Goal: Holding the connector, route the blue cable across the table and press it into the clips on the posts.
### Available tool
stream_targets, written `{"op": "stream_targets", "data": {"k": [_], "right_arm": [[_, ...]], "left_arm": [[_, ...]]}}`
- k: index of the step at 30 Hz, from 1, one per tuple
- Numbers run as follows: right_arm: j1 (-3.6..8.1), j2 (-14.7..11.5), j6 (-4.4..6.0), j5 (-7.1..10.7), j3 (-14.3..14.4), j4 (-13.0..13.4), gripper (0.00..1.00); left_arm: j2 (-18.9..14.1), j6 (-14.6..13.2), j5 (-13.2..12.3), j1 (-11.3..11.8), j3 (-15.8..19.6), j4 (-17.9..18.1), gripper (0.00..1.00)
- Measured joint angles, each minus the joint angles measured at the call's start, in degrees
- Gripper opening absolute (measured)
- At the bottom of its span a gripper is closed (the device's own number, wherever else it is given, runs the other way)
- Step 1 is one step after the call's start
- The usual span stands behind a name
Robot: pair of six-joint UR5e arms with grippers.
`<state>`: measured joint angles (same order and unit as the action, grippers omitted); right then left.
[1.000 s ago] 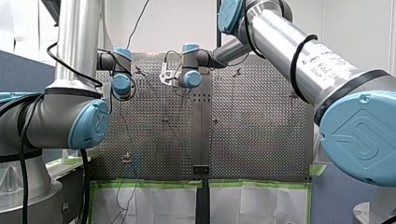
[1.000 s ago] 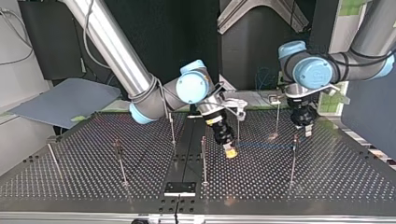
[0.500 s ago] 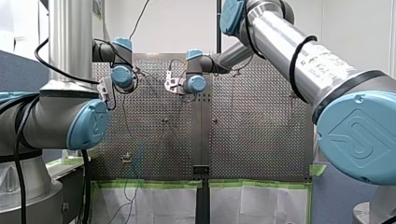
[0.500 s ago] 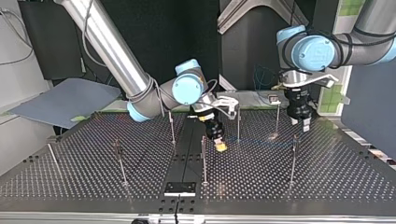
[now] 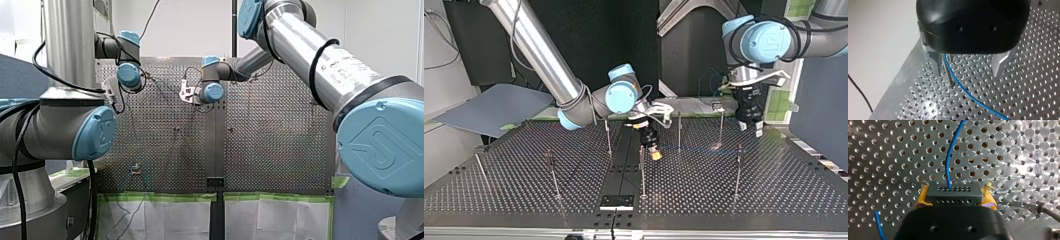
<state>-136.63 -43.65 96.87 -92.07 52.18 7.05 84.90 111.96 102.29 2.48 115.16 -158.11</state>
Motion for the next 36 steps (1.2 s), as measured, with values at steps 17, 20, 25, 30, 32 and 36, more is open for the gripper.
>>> {"op": "stream_targets", "data": {"k": [17,20,25,30,32,36], "right_arm": [[1.22,0.0,0.00,0.10,0.0,-0.2,0.00],[1.41,0.0,0.00,0.07,0.0,-0.2,0.00],[1.69,0.0,0.00,0.11,0.0,-0.2,0.00],[2.06,0.0,0.00,0.12,0.0,-0.2,0.00],[2.16,0.0,0.00,0.13,0.0,-0.2,0.00],[2.43,0.0,-0.06,0.13,0.0,-0.2,0.00]], "left_arm": [[-5.4,-2.5,-3.5,-2.8,2.2,-3.1,1.00],[-4.8,-4.1,-2.9,-4.4,2.1,-2.0,1.00],[-2.6,-6.8,-0.8,-7.0,0.3,0.5,1.00],[0.0,-9.5,1.8,-9.7,-2.2,3.1,1.00],[1.2,-10.6,3.0,-10.8,-3.4,3.9,1.00],[2.6,-12.6,4.9,-12.8,-5.4,4.3,1.00]]}}
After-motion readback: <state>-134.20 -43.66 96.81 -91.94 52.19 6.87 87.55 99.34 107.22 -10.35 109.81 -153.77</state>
